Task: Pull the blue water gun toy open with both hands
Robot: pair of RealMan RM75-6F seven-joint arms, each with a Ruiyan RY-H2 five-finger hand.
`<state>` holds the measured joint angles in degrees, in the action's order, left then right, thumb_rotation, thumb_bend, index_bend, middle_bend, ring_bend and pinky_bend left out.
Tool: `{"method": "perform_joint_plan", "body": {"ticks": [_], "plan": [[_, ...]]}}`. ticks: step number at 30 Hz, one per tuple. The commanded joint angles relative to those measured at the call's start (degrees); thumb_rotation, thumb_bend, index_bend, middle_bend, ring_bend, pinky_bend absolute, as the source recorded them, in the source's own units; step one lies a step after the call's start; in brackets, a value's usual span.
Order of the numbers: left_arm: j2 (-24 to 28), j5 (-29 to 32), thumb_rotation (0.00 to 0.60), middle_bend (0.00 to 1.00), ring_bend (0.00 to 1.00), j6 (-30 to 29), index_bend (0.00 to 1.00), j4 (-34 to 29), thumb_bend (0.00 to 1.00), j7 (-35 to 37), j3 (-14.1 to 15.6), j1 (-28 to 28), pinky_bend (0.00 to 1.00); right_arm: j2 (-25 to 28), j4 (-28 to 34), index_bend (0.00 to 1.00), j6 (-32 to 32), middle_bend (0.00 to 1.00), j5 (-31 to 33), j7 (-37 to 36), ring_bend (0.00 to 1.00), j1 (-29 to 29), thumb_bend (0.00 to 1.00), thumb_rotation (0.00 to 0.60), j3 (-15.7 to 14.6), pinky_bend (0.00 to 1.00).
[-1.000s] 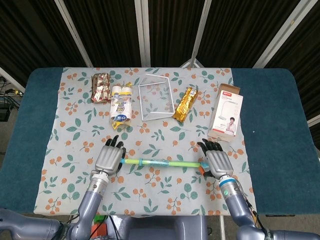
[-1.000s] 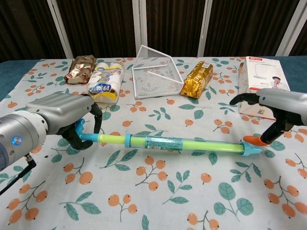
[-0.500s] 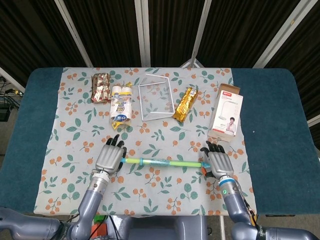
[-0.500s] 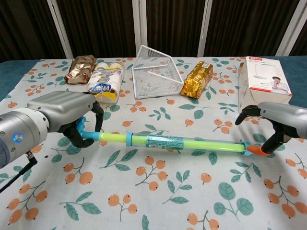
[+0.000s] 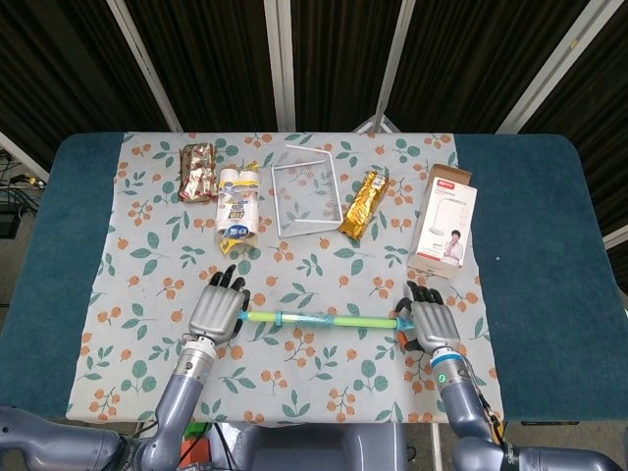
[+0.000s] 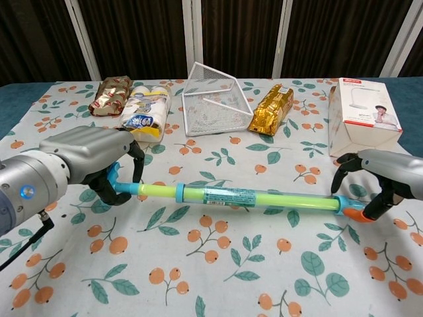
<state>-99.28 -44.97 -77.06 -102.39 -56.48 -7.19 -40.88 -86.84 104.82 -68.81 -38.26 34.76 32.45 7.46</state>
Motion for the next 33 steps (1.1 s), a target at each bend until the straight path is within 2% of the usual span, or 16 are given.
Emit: {"method": "perform_joint_plan", "body": {"ticks": [1,16,33], "plan": [[-0.02,-0.01,0.600,0.23,0.05,-0.04,0.65,-0.07,0.50,-0.01,0.04,-0.02,0.15,-0.15,-0.26,0.37,-0.05,0.00,0.02,-0.07,0.00,0.02,0.41,0.600,-0.11,0.00],[-0.36,0.02,0.600,0.23,0.05,-0.26,0.65,-0.15,0.50,-0.05,0.10,-0.19,0.15,-1.04,-0.62,0.40,-0.32,0.00,0.27,-0.02,0.00,0.30,0.41,0.600,-0.39,0.00],[-0.21,-0.21,0.600,0.23,0.05,-0.21,0.66,-0.37,0.50,0.48,0.37,-0.07,0.15,-1.50,-0.91,0.58,-0.78,0.00,0.56,-0.18,0.00,0.54,0.41,0.600,-0.03,0.00]]}}
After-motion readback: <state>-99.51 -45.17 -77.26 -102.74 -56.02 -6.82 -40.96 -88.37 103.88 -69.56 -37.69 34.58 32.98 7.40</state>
